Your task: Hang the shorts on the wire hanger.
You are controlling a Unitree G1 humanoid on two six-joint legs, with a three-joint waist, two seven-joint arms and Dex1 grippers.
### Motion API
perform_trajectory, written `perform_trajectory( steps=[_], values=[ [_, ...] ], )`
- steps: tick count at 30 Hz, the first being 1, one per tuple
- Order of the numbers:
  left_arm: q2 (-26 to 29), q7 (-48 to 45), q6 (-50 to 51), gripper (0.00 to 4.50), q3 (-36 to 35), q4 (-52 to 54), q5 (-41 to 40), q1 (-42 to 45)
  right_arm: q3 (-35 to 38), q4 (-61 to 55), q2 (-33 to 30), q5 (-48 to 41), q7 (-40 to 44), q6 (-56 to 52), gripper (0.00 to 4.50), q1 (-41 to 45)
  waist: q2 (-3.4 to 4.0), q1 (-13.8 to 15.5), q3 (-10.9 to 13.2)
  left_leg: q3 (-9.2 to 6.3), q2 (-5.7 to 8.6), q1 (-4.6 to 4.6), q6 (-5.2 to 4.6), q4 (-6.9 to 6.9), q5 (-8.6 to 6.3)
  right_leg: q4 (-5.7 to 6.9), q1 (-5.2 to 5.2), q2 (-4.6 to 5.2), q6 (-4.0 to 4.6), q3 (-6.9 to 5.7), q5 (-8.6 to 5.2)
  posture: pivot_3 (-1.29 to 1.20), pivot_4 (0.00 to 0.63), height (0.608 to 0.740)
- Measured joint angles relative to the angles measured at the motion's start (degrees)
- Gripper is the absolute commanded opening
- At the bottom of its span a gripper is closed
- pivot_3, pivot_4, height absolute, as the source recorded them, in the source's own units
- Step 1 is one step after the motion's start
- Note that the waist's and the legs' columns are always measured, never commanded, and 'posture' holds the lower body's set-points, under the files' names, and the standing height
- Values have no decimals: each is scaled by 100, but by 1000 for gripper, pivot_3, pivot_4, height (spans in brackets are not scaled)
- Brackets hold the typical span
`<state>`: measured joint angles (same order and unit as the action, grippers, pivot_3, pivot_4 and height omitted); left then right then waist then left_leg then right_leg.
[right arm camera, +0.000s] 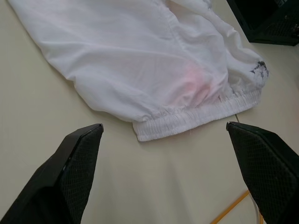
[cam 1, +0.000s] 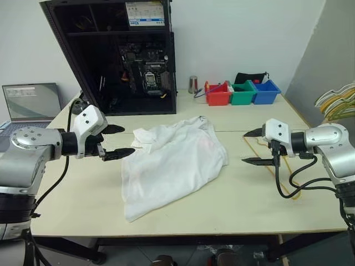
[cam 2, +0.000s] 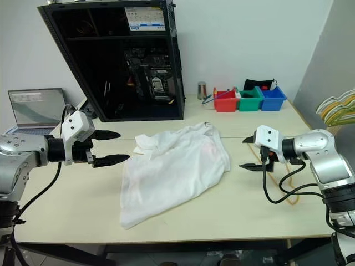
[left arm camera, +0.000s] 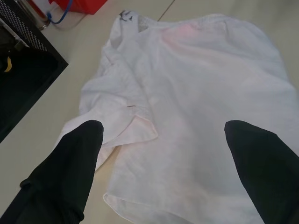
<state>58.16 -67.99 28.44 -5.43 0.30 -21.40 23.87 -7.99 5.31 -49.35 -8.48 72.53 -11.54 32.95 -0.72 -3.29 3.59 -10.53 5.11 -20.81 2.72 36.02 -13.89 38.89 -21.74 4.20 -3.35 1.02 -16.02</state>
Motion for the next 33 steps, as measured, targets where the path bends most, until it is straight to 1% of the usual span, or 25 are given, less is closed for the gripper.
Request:
perform_trajectory(
  steps=[5, 9, 14, 17, 19, 23, 27, 29, 31, 33],
  values=[
    [13, -34, 24, 4500, 4, 30, -18, -78, 0, -48, 21, 2, -7, 3, 4480, -51, 0, 10, 0, -1, 0, -1, 0, 0, 0, 0, 0, 0, 0, 0, 0, -40, 0, 740],
    [12, -24, 124, 4500, -3, 256, -96, -254, 0, -65, 22, 13, -4, 74, 4480, -115, 0, 4, 0, 2, 0, 0, 0, -1, 0, 0, -1, 0, 0, 3, 0, -34, 0, 740],
    [13, -16, 499, 4500, -72, 965, -373, -931, -85, -45, 87, 79, 22, 440, 4480, -113, 0, 0, 0, 4, -9, 0, 1, -2, -1, -1, -2, -2, 0, 3, 0, -34, 0, 740],
    [18, -8, 623, 4500, -168, 1437, -508, -1426, -283, 96, 225, 224, 57, 760, 4480, -65, 0, 3, 0, 9, -16, 1, 1, -2, -2, -1, -1, -4, 1, 4, 0, -31, 0, 740],
    [33, -9, 601, 4500, -178, 1663, -507, -1774, -413, 321, 307, 357, 62, 1056, 4480, -18, 1, -1, 0, 20, -24, 5, 3, -2, -3, -1, -1, -5, 1, 8, 0, -28, 0, 740],
    [-29, 115, 215, 4500, -76, 2115, -247, -2673, -946, 1257, 511, 1028, 69, 2428, 4480, 252, 1, 6, 0, 64, -57, 10, 10, -2, -7, -4, -1, -20, 13, 10, 5, -21, 0, 740],
    [-87, 258, -81, 4500, -64, 2227, -59, -2940, -1223, 2016, 765, 1384, 38, 3297, 4480, 554, 2, 18, 0, 84, -71, 16, 10, -4, -7, -4, 0, -30, 27, 13, 11, -15, 0, 740],
    [-124, 367, -308, 4500, -1, 2209, 146, -3090, -1353, 2486, 935, 1551, -50, 3640, 4480, 780, 1, 7, 0, 93, -74, 21, 10, -5, -7, -4, 0, -51, 31, 20, 14, -15, 0, 740],
    [-193, 474, -552, 4500, 114, 2158, 372, -3164, -1423, 3004, 1176, 1752, -241, 3901, 4480, 1055, 2, -2, 0, 99, -81, 27, 11, -6, -8, -3, 0, -63, 58, 32, 30, -13, 0, 740],
    [-238, 570, -758, 4500, 180, 2007, 560, -3180, -1526, 3494, 1383, 1973, -464, 4175, 4480, 1343, 2, -2, 0, 101, -85, 31, 11, -7, -8, -2, -1, -72, 63, 36, 33, -13, 0, 740]
  ],
)
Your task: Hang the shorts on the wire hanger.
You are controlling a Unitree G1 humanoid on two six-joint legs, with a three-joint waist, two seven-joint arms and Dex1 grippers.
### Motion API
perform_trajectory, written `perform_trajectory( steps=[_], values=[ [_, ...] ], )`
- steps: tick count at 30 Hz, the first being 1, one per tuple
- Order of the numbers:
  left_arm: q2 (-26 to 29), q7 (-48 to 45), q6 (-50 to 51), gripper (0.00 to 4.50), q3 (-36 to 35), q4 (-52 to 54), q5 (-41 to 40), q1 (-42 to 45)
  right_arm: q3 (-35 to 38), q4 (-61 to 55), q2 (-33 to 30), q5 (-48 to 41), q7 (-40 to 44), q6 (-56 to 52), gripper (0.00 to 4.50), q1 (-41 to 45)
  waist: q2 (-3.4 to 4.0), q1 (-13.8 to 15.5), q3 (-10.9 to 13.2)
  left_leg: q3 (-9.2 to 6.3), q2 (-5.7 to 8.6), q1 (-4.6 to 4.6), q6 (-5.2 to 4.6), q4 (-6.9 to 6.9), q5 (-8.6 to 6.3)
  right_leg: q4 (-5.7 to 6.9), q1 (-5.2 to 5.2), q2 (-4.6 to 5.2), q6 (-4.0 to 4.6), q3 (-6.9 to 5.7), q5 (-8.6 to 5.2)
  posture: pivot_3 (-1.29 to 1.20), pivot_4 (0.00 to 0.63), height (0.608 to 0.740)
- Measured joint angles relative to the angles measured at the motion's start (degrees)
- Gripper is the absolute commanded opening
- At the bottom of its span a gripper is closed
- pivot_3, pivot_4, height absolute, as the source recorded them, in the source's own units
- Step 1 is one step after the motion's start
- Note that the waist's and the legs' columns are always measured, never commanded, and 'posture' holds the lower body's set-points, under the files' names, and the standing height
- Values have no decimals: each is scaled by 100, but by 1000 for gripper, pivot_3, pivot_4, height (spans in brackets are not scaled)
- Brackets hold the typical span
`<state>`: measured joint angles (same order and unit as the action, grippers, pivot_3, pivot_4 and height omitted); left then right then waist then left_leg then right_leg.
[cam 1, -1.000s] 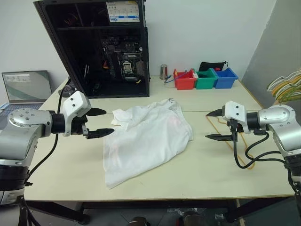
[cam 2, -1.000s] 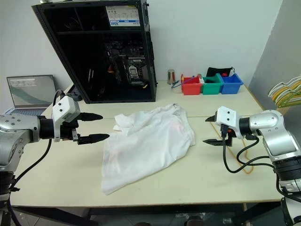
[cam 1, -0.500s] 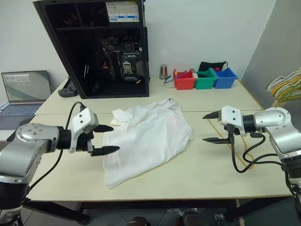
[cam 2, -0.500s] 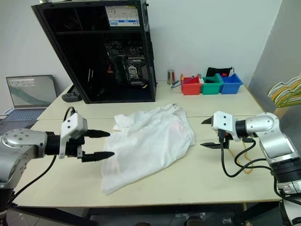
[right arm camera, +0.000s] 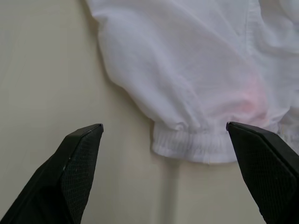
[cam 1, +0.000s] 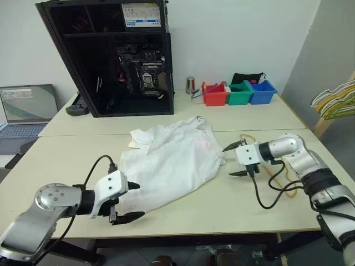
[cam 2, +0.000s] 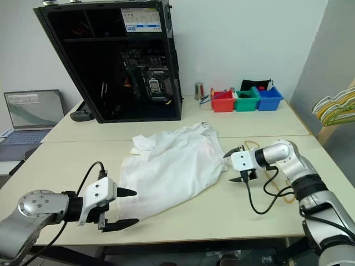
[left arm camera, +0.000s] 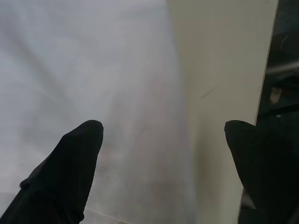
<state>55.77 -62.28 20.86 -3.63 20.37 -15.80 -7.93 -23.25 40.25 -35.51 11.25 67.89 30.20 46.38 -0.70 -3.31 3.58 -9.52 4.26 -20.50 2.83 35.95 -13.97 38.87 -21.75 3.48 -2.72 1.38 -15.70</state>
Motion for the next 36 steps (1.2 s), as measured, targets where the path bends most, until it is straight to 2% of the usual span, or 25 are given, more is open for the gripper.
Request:
perform_trajectory(
  steps=[6, 10, 15, 17, 19, 20, 27, 32, 36],
  values=[
    [-79, 30, -193, 4500, 204, -394, 208, -56, -222, 1267, 351, 590, -531, 657, 4480, 613, -1, 4, -1, 14, 2, 7, 2, -2, -3, 1, -1, -13, 1, 56, 2, -2, 0, 740],
    [-107, -7, -250, 4500, 365, -703, 296, -96, -623, 2101, 648, 1249, -1012, 993, 4480, 1075, 0, -4, -1, 24, -7, 33, 2, -15, -3, 6, -1, -27, 1, 78, 2, -2, 0, 740],
    [-106, -26, -432, 4500, 469, -925, 483, -106, -801, 2646, 953, 1597, -1238, 1114, 4480, 1332, 0, -17, -1, 30, -17, 55, 2, -24, -4, 10, 4, -35, 2, 90, 1, 7, 0, 740],
    [-106, -32, -506, 4115, 483, -1024, 526, -89, -802, 2780, 1022, 1644, -1285, 1099, 4500, 1399, -2, -16, -2, 28, -17, 59, 2, -24, -5, 10, 6, -36, 2, 91, 2, 18, 0, 740],
    [-106, -73, -540, 3867, 514, -1100, 533, -51, -785, 2889, 1106, 1661, -1255, 1028, 4122, 1459, -1, -15, -4, 29, -18, 63, 2, -25, -5, 10, 8, -37, 2, 92, 2, 19, 0, 740],
    [-106, -95, -556, 3563, 519, -1132, 530, -35, -784, 2956, 1142, 1667, -1213, 983, 3960, 1493, 0, -15, -4, 28, -19, 64, 2, -25, -5, 11, 8, -38, 2, 91, 2, 22, 0, 740],
    [-104, -109, -601, 2017, 521, -1209, 536, 8, -782, 3132, 1182, 1677, -1125, 860, 2049, 1505, 1, -10, -4, 27, -20, 64, 1, -25, -6, 12, 8, -39, 1, 91, 1, 20, 0, 740],
    [-104, -115, -608, 1161, 546, -1365, 567, 164, -730, 3146, 1182, 1670, -983, 813, 1032, 1505, 1, -12, -3, 27, -19, 64, 1, -25, -6, 12, 7, -39, 1, 91, 1, 11, 0, 740],
    [-104, -169, -615, 140, 582, -1592, 609, 422, -678, 3140, 1145, 1628, -816, 812, 3, 1474, 1, -12, -3, 26, -19, 63, 2, -24, -6, 12, 7, -39, 1, 89, 1, -7, 0, 740]
  ],
)
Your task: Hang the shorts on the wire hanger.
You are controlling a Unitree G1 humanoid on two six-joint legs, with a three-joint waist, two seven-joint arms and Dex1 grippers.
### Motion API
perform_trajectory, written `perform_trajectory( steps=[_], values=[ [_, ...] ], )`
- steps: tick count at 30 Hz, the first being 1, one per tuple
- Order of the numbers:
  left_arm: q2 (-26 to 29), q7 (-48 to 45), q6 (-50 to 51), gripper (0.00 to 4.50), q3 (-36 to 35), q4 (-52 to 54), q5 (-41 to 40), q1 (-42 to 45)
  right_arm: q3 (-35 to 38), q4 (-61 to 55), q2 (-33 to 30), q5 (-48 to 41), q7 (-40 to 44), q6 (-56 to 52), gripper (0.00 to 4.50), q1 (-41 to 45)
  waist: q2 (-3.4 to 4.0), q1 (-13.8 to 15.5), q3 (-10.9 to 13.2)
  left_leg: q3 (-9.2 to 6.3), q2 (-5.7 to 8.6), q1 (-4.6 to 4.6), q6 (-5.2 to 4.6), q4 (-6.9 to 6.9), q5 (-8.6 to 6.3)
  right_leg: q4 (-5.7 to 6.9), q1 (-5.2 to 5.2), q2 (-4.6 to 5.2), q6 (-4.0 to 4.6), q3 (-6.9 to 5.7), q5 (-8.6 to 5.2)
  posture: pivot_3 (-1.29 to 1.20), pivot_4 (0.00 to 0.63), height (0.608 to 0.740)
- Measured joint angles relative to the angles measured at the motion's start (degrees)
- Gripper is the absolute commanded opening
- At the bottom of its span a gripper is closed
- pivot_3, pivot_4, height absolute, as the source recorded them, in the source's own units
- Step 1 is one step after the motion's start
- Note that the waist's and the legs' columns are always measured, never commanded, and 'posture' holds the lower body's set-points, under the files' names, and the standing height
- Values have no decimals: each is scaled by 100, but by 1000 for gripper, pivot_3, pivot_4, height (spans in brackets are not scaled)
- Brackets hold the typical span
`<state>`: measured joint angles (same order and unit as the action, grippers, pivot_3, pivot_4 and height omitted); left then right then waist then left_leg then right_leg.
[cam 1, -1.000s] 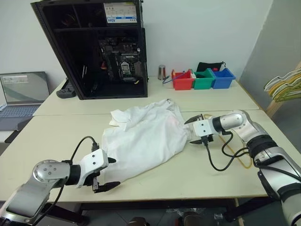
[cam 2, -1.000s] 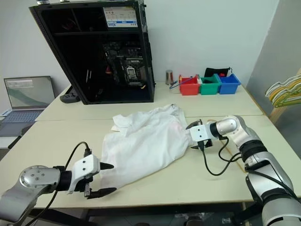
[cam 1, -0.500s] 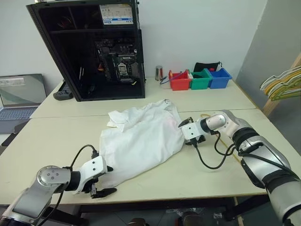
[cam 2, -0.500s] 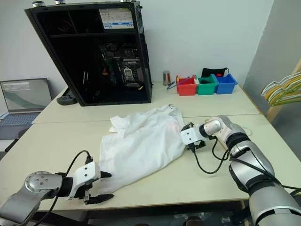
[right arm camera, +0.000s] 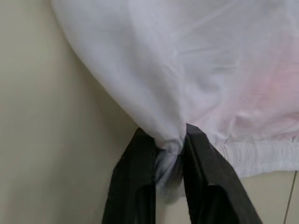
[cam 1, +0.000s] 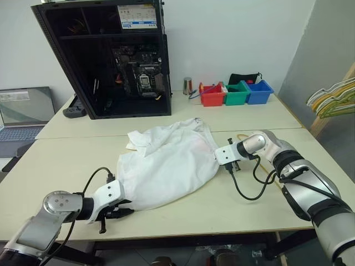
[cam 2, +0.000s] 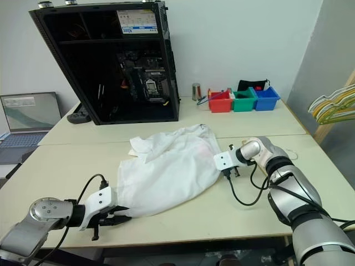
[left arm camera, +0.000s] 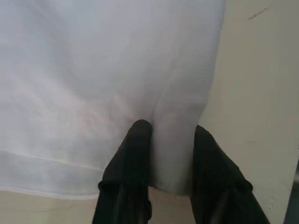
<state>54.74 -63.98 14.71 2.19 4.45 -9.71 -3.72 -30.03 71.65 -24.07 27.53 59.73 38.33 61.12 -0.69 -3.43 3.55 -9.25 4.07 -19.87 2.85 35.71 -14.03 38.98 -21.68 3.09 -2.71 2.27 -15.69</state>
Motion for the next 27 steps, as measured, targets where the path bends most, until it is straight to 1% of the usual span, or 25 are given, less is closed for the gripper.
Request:
perform_trajectory(
  steps=[1, 4, 8, 11, 13, 15, 17, 18, 19, 21, 23, 25, 27],
  values=[
    [0, -17, -17, 26, 20, -67, 19, 68, 28, -31, -32, -33, 35, 6, 0, -28, 0, -2, 0, 1, 1, 0, 0, 0, 0, 0, 0, 0, 0, 2, 0, -7, 0, 740],
    [-1, -41, -162, 26, 120, -452, 186, 422, 174, -261, -310, -180, 171, 55, 0, -292, -1, 18, 0, -1, 5, -2, 0, 1, -1, -3, 2, 3, -1, 0, 0, -21, 0, 740],
    [-8, -56, -515, 26, 312, -1011, 415, 948, 362, -931, -586, -529, 630, -64, 0, -773, -2, 8, -1, -1, 3, -2, 0, 1, -1, -4, 4, 4, -7, 1, -3, -30, 0, 740],
    [11, -216, -939, 26, 470, -1494, 562, 1378, 617, -2739, -1081, -1085, 1177, -930, 0, -1809, -10, 41, -8, -14, -1, -12, 3, 10, -9, -10, 4, 5, -8, 4, -5, -47, 0, 740],
    [59, -438, -1014, 26, 512, -1581, 562, 1436, 828, -4308, -1364, -1394, 1393, -1953, 0, -2652, -7, 41, -11, -10, -1, -17, -3, 10, -18, -10, 0, 7, -26, 12, -16, -51, 0, 740],
    [266, -715, -1008, 26, 523, -1480, 524, 1212, 912, -5573, -1544, -1630, 1521, -2838, 0, -3294, -7, 6, -14, 6, -10, -16, -9, 15, -36, -10, -7, 8, -27, 15, -19, -55, 0, 740],
    [454, -949, -1005, 26, 516, -1264, 463, 949, 920, -6331, -1684, -1776, 1646, -3418, 0, -3659, -7, -25, -14, 21, -24, -12, -10, 18, -48, -13, -7, 5, -26, 16, -21, -58, 0, 740],
    [765, -1225, -994, 26, 488, -901, 345, 595, 917, -6963, -1819, -1868, 1734, -3856, 0, -3921, -9, -39, -14, 27, -39, -15, -8, 18, -52, -16, -10, 1, -24, 13, -23, -55, 0, 740],
    [963, -1440, -982, 26, 485, -759, 265, 399, 905, -7268, -1893, -1969, 1814, -4063, 0, -4062, -10, -43, -14, 33, -52, -7, -9, 18, -60, -19, -3, -4, -18, 8, -27, -55, 0, 740],
    [1176, -1744, -904, 26, 476, -597, 154, 271, 855, -7629, -1927, -2042, 1910, -4410, 0, -4156, -4, -21, -5, 34, -58, -3, -11, 20, -61, -11, -1, -7, -14, -4, -30, -52, 0, 740],
    [1239, -1890, -880, 26, 480, -675, 138, 482, 840, -7777, -1948, -2121, 1965, -4693, 0, -4112, 0, 15, 0, 43, -67, -2, -14, 24, -59, -8, 2, -9, 9, -15, -43, -47, 0, 740],
    [1113, -1825, -916, 26, 520, -1070, 263, 1100, 792, -7577, -1890, -2147, 1960, -4808, 0, -3794, -3, 33, 6, 49, -76, 3, -22, 26, -54, -8, 18, -20, 11, -38, -44, -38, 0, 740],
    [844, -1603, -1055, 26, 600, -1678, 535, 1894, 783, -7093, -1716, -2120, 1844, -4777, 0, -3284, -3, 37, 4, 54, -75, 9, -25, 30, -51, -8, 29, -41, 0, -39, -38, -37, 0, 740]
  ],
)
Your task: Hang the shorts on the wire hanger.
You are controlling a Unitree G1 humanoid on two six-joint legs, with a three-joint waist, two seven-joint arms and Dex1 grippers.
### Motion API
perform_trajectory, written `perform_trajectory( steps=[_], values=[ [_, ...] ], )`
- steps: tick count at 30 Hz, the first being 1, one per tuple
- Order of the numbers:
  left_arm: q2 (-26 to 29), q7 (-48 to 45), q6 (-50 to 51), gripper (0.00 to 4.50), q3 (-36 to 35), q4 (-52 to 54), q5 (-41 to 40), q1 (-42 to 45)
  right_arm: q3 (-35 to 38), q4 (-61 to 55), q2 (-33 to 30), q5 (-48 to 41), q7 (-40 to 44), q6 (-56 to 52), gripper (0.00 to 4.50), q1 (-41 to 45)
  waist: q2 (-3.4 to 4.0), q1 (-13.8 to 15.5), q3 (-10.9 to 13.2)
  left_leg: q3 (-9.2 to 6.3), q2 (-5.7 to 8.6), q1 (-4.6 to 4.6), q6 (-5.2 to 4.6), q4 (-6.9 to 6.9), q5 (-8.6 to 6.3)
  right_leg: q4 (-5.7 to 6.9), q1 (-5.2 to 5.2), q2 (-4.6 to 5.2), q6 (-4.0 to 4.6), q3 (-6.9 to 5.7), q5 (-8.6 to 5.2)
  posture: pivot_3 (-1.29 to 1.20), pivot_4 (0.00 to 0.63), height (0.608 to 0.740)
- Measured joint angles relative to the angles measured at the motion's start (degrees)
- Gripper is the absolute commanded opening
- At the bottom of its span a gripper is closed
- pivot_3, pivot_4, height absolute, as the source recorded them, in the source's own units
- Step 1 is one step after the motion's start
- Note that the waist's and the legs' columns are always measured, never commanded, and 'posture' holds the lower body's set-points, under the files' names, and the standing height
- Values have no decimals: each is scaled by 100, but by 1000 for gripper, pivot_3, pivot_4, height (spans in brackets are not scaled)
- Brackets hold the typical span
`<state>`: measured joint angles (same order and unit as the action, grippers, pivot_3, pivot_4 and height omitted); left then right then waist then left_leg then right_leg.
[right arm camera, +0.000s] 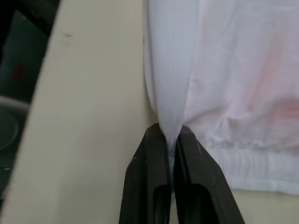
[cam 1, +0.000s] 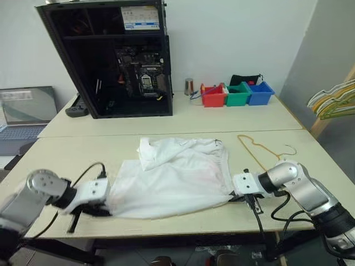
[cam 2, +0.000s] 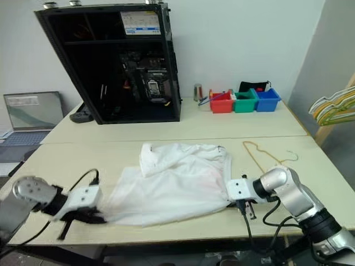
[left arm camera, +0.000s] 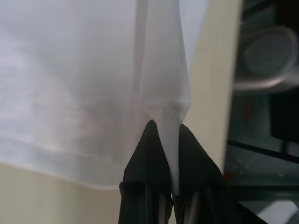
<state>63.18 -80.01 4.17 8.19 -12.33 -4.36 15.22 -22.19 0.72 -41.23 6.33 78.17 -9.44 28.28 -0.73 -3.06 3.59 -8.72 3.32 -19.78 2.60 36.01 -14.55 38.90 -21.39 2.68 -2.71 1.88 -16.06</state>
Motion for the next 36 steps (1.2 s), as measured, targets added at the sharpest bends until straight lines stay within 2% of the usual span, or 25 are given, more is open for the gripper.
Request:
perform_trajectory(
  steps=[1, 3, 7, 8, 10, 11, 12, 13, 14, 17, 19, 22, 24, 26, 28, 29, 30, 33, 36],
  values=[
    [-211, 193, -126, 26, 55, -440, 180, 500, -11, 422, 147, 55, -103, 15, 0, 399, -2, -2, -1, 1, 2, -1, 1, 3, 1, 1, 0, -5, -30, 0, 19, -37, 0, 740],
    [-489, 487, -360, 26, 165, -1103, 459, 1181, -16, 1016, 318, 117, -223, 61, 0, 929, -12, -17, -7, -3, 0, -8, 4, 2, 0, -3, -11, -8, -29, 7, 20, -36, 0, 740],
    [-976, 1579, -1084, 26, 497, -2874, 1317, 2820, 9, 2731, 892, 276, -977, 552, 0, 2220, -36, -61, -16, -7, 7, -68, 34, 10, 10, 7, -88, -6, 13, 38, 48, -41, 0, 740],
    [-1125, 2237, -1202, 26, 648, -3642, 1648, 3526, 46, 3627, 1214, 439, -1793, 835, 0, 2797, -49, -100, -7, -10, 14, -91, 62, 16, 24, 13, -111, -5, 21, 38, 57, -49, 0, 740],
    [-1199, 3139, -1286, 26, 732, -4182, 2044, 4415, 109, 4352, 1524, 679, -2896, 1231, 0, 3578, -70, -177, -4, -21, 11, -167, 108, 6, 53, 4, -201, 12, 36, 45, 98, -49, 0, 740],
    [-1228, 3828, -1303, 26, 729, -4571, 2173, 4945, 121, 4764, 1601, 882, -3765, 1608, 0, 4009, -76, -202, -7, -27, 17, -198, 111, 10, 54, 10, -233, 27, 35, 39, 99, -47, 0, 740],
    [-1369, 5001, -1270, 26, 621, -5087, 2186, 5743, 140, 5239, 1712, 1132, -5053, 2189, 0, 4549, -94, -205, 3, -28, 25, -246, 124, 14, 61, 20, -285, 34, 35, 41, 99, -47, 0, 740],
    [-1375, 5484, -1218, 26, 504, -5192, 2200, 6105, 166, 5335, 1777, 1235, -5526, 2396, 0, 4821, -109, -245, -1, -30, 24, -304, 145, 10, 74, 13, -351, 35, 38, 43, 115, -47, 0, 740],
    [-1291, 6100, -1213, 26, 300, -5240, 2195, 6550, 238, 5355, 1779, 1330, -6083, 2715, 0, 5125, -118, -285, -19, -24, 31, -316, 146, 5, 74, 14, -380, 45, 38, 51, 117, -41, 0, 740],
    [-1169, 6988, -1505, 26, 35, -5234, 2106, 6867, 235, 5361, 1777, 1545, -6812, 3467, 0, 5334, -92, -369, -101, -2, 35, -289, 108, -8, 52, 3, -360, 50, 11, 59, 100, -33, 0, 740],
    [-1097, 7295, -1783, 26, 26, -5204, 2126, 6588, 180, 5361, 1811, 1617, -6967, 3819, 0, 5148, -76, -400, -110, 17, 37, -271, 101, -11, 48, 7, -346, 49, 7, 72, 96, -29, 0, 740],
    [-988, 7509, -2021, 26, -224, -4800, 1937, 5326, 9, 5329, 2030, 1644, -6603, 4169, 0, 4607, -68, -521, -110, 23, 33, -234, 99, -16, 49, 16, -323, 45, 17, 76, 114, -28, 0, 740],
    [-1054, 7386, -1732, 26, -607, -4076, 1502, 4017, -51, 5173, 2167, 1458, -6030, 4303, 0, 4124, -61, -590, -105, 21, 27, -187, 74, -2, 38, 20, -269, 37, 18, 76, 126, -23, 0, 740],
    [-1145, 7096, -898, 26, -1175, -2421, 1006, 2105, -97, 4892, 2247, 1233, -5399, 4249, 0, 3633, -57, -662, -104, 13, 23, -169, 62, 0, 41, 15, -252, 31, 16, 77, 148, -12, 0, 740],
    [-1327, 6835, -320, 26, -1331, -1409, 756, 1006, -104, 4818, 2209, 1094, -4975, 4067, 0, 3282, -62, -628, -101, -13, 20, -148, 63, 2, 41, 7, -216, 16, 18, 54, 148, -4, 2, 740],
    [-1348, 6619, 333, 26, -1622, -411, 482, 78, -104, 4533, 2225, 948, -4645, 3827, 0, 2997, -66, -635, -106, -16, 5, -143, 63, -2, 40, 6, -212, 8, 25, 66, 153, 7, 6, 740],
    [-1205, 5953, 1373, 26, -1783, 822, -66, -1134, -104, 3999, 2107, 748, -4194, 3566, 0, 2394, -66, -621, -123, -33, 1, -101, 54, -8, 24, 6, -170, 5, 38, 70, 132, 15, 9, 740],
    [-628, 4487, 2496, 26, -1582, 1777, -779, -2555, -210, 3382, 2005, 604, -3720, 2955, 0, 1284, -68, -504, -126, -49, -7, -108, 52, -3, 8, 16, -173, -31, 56, 54, 104, 26, 19, 740],
    [114, 3711, 2481, 26, -1635, 1992, -760, -3178, -439, 2386, 1851, 602, -3216, 2226, 0, 494, -17, -286, -82, -44, -13, -94, 52, -3, 8, 14, -160, -63, 51, 38, 88, 27, 22, 740]
  ],
)
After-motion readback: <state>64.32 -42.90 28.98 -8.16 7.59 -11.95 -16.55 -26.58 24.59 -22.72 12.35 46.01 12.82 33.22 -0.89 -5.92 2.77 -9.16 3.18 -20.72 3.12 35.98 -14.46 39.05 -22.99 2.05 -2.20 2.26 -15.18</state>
